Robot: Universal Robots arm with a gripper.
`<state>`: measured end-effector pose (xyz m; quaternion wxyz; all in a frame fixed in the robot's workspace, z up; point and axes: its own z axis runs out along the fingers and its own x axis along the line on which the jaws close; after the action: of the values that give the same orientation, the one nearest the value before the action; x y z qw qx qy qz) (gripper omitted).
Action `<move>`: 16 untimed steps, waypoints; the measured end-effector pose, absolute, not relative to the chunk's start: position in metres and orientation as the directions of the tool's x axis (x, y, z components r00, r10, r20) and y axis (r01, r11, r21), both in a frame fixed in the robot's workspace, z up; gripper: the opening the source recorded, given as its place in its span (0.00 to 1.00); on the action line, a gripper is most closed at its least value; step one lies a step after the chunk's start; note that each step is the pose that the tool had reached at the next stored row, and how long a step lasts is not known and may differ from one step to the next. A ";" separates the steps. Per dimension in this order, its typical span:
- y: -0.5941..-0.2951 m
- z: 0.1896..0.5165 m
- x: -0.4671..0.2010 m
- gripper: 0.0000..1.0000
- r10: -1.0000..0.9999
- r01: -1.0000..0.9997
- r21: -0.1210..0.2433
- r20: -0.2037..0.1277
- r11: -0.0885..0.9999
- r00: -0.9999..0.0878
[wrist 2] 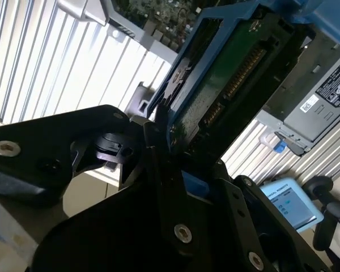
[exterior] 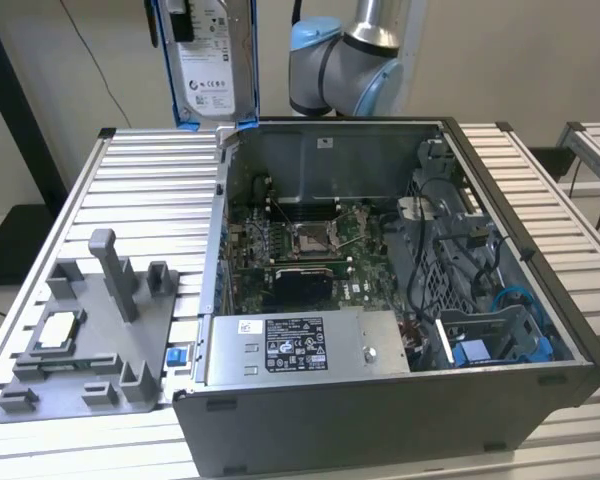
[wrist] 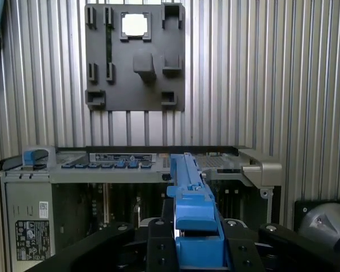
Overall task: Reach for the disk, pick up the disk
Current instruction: 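Pick up the disk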
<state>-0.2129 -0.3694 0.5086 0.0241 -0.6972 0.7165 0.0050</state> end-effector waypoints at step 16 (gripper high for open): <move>-0.369 0.509 -0.140 0.00 -0.999 -0.999 -0.026 -0.042 0.028 -0.027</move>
<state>-0.1401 -0.3694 0.5086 0.0241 -0.6972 0.7165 0.0050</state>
